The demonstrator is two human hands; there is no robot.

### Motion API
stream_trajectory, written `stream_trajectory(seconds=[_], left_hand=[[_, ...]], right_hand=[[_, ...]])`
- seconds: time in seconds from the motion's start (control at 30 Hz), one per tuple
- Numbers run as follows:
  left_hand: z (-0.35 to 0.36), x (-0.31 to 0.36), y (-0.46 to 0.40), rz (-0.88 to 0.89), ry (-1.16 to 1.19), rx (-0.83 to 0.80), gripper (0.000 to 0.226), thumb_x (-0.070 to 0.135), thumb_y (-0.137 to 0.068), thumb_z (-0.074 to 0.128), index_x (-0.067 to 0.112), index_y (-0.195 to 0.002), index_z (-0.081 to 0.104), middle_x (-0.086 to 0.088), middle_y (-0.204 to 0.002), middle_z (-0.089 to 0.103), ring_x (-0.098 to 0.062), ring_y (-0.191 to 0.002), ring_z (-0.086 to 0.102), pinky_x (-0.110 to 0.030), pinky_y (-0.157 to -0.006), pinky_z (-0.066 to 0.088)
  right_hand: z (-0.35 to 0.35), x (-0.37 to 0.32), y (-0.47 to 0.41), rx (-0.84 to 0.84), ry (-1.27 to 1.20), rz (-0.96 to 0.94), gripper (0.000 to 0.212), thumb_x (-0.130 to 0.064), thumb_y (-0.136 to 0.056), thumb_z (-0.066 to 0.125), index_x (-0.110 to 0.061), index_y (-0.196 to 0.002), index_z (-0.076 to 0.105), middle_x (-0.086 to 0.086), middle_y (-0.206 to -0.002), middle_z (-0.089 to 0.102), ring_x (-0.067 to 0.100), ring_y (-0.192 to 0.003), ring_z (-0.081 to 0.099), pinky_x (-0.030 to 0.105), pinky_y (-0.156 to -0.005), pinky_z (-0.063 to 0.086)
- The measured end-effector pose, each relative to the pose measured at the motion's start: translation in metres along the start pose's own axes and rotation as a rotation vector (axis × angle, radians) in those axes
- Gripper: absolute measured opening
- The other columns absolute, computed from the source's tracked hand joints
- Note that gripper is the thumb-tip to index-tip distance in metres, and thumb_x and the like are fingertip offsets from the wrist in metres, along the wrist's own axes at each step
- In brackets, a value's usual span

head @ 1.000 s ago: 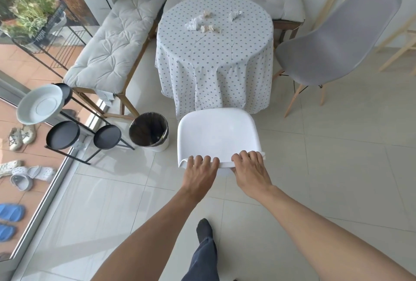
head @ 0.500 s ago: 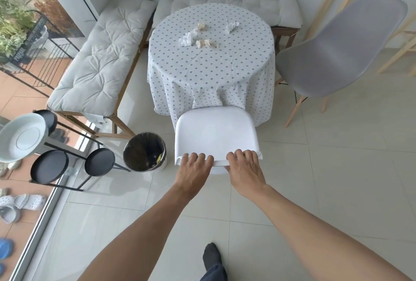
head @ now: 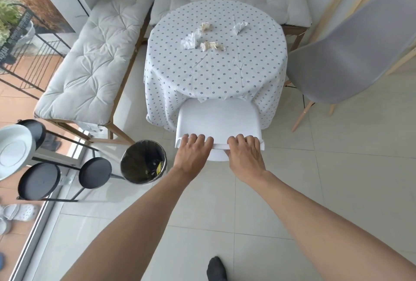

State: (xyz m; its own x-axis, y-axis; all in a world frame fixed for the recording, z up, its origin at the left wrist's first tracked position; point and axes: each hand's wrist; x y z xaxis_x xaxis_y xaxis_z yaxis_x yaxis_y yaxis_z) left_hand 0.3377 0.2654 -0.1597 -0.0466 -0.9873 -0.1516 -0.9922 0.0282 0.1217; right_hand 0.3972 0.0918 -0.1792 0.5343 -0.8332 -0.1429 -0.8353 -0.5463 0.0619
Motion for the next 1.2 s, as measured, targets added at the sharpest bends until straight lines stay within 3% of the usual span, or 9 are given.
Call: stream_trajectory(seconds=[0.3, 0.47, 0.53, 0.63, 0.73, 0.97, 1.2], left_hand=[[0.004, -0.016, -0.051, -0.100, 0.033, -0.038, 0.049, -0.001, -0.084, 0.059, 0.013, -0.127, 0.042, -0.011, -0.109, 0.055, -0.039, -0.100, 0.056, -0.055, -0.109, 0.037], [0.004, -0.013, -0.063, -0.111, 0.042, -0.079, 0.073, 0.003, -0.077, 0.070, 0.014, -0.138, 0.033, -0.012, -0.121, 0.052, -0.040, -0.111, 0.053, -0.056, -0.114, 0.032], [0.002, -0.010, -0.063, -0.124, 0.046, -0.116, 0.077, 0.007, -0.076, 0.072, 0.015, -0.141, 0.030, -0.012, -0.125, 0.049, -0.040, -0.117, 0.050, -0.057, -0.116, 0.029], [-0.007, -0.007, -0.061, -0.148, 0.084, -0.226, 0.064, 0.011, -0.081, 0.065, 0.016, -0.136, 0.034, -0.011, -0.129, 0.047, -0.040, -0.127, 0.043, -0.060, -0.117, 0.025], [-0.024, -0.005, -0.063, -0.170, 0.097, -0.325, 0.058, 0.017, -0.086, 0.061, 0.016, -0.138, 0.035, -0.013, -0.138, 0.042, -0.040, -0.138, 0.032, -0.063, -0.117, 0.022], [-0.078, 0.036, -0.083, -0.142, 0.163, -0.313, 0.069, 0.041, -0.098, 0.053, 0.018, -0.154, 0.019, -0.017, -0.165, 0.014, -0.040, -0.153, 0.006, -0.066, -0.119, 0.013], [-0.174, 0.125, -0.141, -0.098, 0.162, -0.254, 0.083, 0.056, -0.098, 0.051, 0.018, -0.159, 0.009, -0.016, -0.170, -0.002, -0.039, -0.155, -0.004, -0.068, -0.120, 0.009]], right_hand=[[-0.005, 0.007, -0.057, -0.025, 0.007, 0.015, 0.022, -0.032, -0.103, 0.047, -0.013, -0.110, 0.053, 0.011, -0.103, 0.059, 0.037, -0.093, 0.050, 0.047, -0.092, 0.039], [-0.008, 0.017, -0.067, -0.051, 0.014, 0.019, 0.021, -0.032, -0.102, 0.047, -0.014, -0.112, 0.051, 0.010, -0.105, 0.057, 0.037, -0.095, 0.051, 0.046, -0.092, 0.038], [-0.010, 0.019, -0.066, -0.099, 0.010, 0.016, 0.026, -0.035, -0.102, 0.047, -0.015, -0.117, 0.050, 0.011, -0.112, 0.057, 0.038, -0.102, 0.051, 0.047, -0.097, 0.038], [-0.018, 0.023, -0.063, -0.221, -0.007, -0.019, 0.042, -0.042, -0.101, 0.046, -0.017, -0.134, 0.045, 0.012, -0.132, 0.052, 0.038, -0.121, 0.046, 0.048, -0.110, 0.030], [-0.033, 0.034, -0.052, -0.284, -0.020, -0.031, 0.055, -0.043, -0.100, 0.047, -0.019, -0.148, 0.033, 0.011, -0.152, 0.038, 0.034, -0.142, 0.029, 0.055, -0.120, 0.017], [-0.094, 0.117, -0.024, -0.315, 0.001, 0.059, 0.058, -0.042, -0.100, 0.048, -0.018, -0.150, 0.028, 0.014, -0.160, 0.027, 0.038, -0.151, 0.015, 0.061, -0.120, 0.017], [-0.192, 0.241, -0.021, -0.239, 0.005, 0.070, 0.065, -0.040, -0.102, 0.045, -0.020, -0.158, 0.018, 0.014, -0.169, 0.009, 0.037, -0.157, 0.000, 0.061, -0.125, 0.006]])
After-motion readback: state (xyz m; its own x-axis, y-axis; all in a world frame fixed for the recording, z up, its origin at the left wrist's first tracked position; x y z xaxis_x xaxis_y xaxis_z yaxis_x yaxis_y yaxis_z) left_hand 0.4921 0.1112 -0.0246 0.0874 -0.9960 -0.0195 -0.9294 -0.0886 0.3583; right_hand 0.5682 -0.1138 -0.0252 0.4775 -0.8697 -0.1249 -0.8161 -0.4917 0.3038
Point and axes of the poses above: each hand's wrist, its own y-axis away from the middle knuckle, its own z-axis out of the palm, x = y × z
